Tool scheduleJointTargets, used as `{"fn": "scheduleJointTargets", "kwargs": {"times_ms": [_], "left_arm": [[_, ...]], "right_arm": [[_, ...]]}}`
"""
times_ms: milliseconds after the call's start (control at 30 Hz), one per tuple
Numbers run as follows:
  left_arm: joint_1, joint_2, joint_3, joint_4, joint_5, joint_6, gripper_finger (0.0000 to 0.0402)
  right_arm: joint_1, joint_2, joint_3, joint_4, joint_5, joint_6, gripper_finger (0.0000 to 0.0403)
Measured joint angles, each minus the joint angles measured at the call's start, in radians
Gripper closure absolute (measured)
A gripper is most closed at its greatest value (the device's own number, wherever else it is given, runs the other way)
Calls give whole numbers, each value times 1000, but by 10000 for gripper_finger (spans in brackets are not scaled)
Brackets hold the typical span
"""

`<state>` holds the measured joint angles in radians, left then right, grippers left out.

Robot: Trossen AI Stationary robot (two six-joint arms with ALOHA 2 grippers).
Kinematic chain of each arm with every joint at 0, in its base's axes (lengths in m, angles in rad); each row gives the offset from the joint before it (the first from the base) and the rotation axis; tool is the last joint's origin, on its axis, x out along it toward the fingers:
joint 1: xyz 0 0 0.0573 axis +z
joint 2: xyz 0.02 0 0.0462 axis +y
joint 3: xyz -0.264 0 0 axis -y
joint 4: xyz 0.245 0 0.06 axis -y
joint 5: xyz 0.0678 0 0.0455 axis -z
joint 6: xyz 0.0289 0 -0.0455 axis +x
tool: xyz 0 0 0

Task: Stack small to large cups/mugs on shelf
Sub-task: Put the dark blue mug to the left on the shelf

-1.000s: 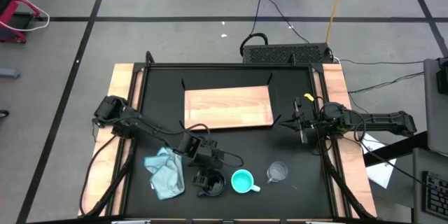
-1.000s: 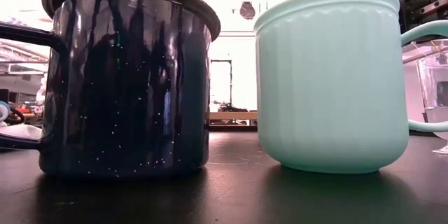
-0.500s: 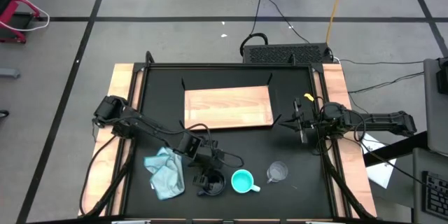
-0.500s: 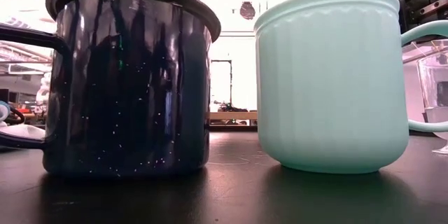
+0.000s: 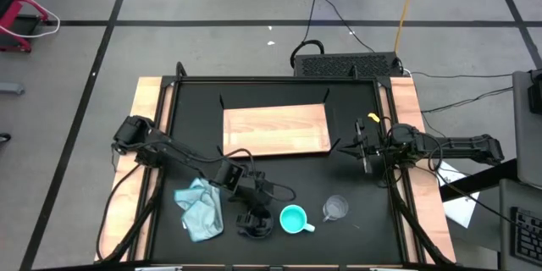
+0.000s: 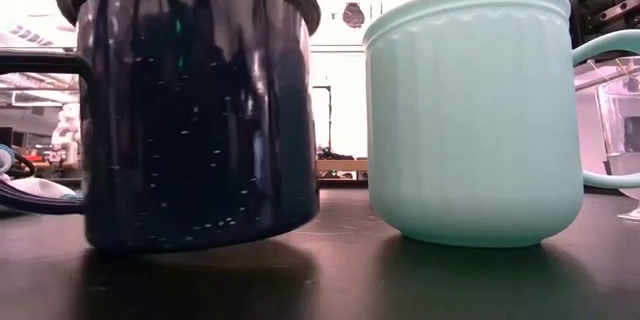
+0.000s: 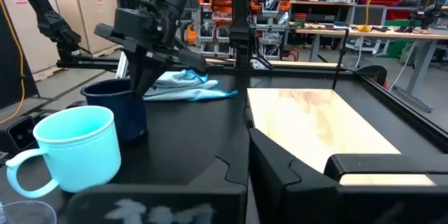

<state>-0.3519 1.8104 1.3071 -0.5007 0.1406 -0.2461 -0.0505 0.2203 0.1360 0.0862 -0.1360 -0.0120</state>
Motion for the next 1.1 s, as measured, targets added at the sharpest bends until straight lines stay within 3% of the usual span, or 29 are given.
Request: {"fn": "scheduleJointTargets", "kwargs": {"times_ms": [467,833,1100], "left_arm": [[59,-133,0,-80,-18,-18,386],[166,-309,0,-165,-102,8,386],[280,-395,0,-172,-105,40,386]], "right_arm": [[0,4,0,8,0,0,403],[0,4,0,7,0,0,403],[0,4,0,7,0,0,403]]}}
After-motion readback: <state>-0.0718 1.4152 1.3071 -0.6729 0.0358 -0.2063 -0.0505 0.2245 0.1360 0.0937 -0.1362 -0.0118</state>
